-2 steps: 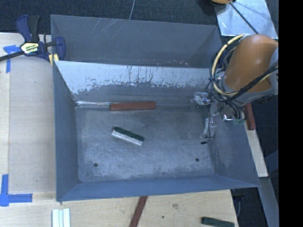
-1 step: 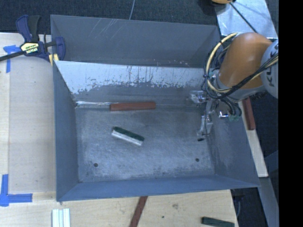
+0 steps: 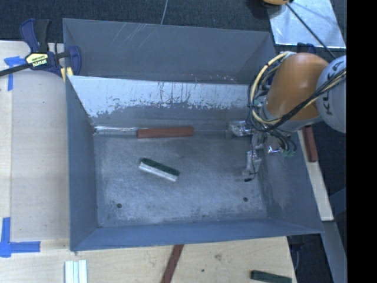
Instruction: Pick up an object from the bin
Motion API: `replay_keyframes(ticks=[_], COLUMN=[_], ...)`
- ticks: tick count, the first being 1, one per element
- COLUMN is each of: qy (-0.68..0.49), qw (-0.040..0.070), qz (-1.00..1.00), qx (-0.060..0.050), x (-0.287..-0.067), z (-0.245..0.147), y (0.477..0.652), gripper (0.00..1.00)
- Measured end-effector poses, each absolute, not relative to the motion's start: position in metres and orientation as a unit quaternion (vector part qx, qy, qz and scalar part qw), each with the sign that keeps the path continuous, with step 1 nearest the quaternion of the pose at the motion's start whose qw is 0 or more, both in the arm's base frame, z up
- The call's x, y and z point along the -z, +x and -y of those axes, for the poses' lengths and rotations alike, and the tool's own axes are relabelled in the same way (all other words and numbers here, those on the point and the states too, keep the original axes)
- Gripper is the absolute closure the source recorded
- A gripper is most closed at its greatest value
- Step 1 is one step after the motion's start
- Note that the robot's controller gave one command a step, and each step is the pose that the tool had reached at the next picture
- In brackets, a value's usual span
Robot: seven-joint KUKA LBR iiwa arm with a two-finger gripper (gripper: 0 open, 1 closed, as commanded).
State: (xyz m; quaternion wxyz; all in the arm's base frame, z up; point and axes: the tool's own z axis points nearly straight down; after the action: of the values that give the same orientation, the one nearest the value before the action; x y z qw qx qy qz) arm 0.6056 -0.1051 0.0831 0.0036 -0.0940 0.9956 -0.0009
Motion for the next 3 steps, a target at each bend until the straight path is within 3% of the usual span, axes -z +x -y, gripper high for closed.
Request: replay_keyframes(ticks=[1,2,3], qy=[-0.02,0.025,0.025], qw=[0.002,-0.001,0.005], qz=[-1.0,-1.0,-1.0], qx=[0.0,0.0,0.0], x=[-0.075,-0.109,-0.11], z=[0.064,0.022,0.004], y=[0.611,0.61,0.614], gripper=[0.0,0.0,0.0])
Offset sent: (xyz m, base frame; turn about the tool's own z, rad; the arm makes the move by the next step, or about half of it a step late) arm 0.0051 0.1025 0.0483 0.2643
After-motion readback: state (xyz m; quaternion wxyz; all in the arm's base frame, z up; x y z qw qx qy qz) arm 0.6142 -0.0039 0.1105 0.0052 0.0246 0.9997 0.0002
